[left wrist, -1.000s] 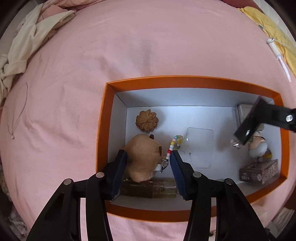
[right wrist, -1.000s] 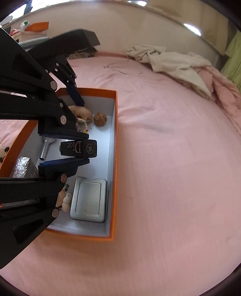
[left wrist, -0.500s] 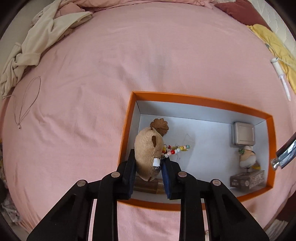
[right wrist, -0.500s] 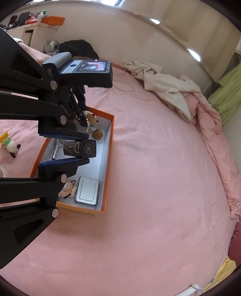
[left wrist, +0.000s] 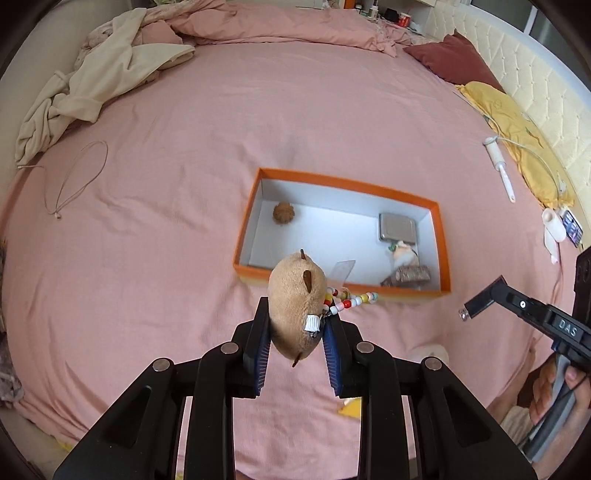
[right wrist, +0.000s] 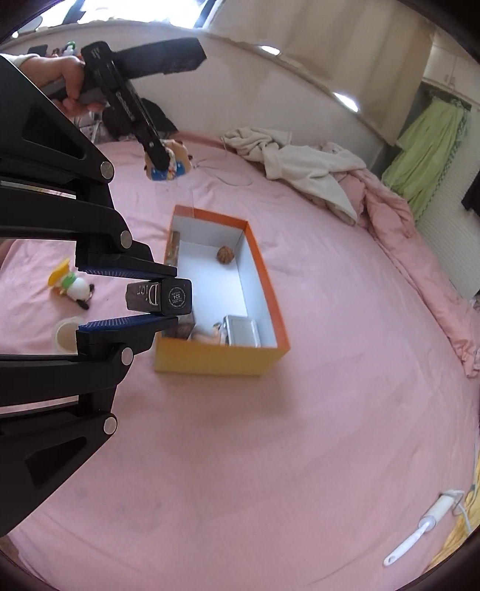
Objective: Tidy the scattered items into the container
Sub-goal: 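Lift the lipstick and plush keychain out and place them on the bedspread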
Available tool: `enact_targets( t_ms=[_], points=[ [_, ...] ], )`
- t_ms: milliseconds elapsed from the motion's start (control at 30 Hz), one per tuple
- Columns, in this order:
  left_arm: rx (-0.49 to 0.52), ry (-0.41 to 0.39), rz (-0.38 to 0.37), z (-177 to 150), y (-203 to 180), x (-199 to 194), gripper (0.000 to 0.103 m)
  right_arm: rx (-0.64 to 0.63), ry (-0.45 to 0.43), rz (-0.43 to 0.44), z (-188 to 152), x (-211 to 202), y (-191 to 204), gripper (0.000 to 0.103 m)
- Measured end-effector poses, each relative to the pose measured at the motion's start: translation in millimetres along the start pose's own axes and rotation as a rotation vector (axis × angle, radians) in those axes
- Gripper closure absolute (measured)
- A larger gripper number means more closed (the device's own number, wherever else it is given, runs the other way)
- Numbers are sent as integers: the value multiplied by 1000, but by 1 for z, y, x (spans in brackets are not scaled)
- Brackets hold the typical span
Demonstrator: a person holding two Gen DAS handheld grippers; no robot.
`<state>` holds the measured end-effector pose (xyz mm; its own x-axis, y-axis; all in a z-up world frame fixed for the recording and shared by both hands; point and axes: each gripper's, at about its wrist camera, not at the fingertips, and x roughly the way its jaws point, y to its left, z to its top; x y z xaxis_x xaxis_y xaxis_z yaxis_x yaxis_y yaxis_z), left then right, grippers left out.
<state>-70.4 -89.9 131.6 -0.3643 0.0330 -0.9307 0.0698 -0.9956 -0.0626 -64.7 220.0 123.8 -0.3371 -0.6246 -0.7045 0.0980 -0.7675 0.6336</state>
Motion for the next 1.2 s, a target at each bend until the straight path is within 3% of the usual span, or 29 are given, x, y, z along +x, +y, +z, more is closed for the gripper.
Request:
enact_targets(
  t_ms=[167, 300, 400, 633, 933, 967, 1000, 1067, 1200],
  points=[
    [69, 30, 132, -40, -19, 19, 75, 49, 93, -96, -26, 14, -37, 85],
    [55, 75, 133, -60, -19, 39, 75, 28, 137, -178, -43, 30, -51, 85],
    [65, 99, 120, -69, -22, 48, 74, 31, 155, -164, -47, 37, -54, 85],
    [111, 83, 122, -75, -31, 53, 73, -24, 161, -210, -49, 41, -48, 85],
    [90, 81, 110, -80, -30, 56, 68, -93, 167, -276, -56, 52, -39, 83],
    [89, 66, 114, -80, -30, 54, 67, -91, 164, -277, -57, 52, -39, 79],
    [87, 48, 123, -81, -31, 51, 67, -90, 152, -282, -57, 51, -39, 66],
    [94, -1, 139, -80, -33, 44, 65, -95, 115, -294, -56, 46, -38, 51],
    [94, -98, 147, -78, -38, 28, 47, -125, 58, -263, -49, 32, -32, 51]
  ],
)
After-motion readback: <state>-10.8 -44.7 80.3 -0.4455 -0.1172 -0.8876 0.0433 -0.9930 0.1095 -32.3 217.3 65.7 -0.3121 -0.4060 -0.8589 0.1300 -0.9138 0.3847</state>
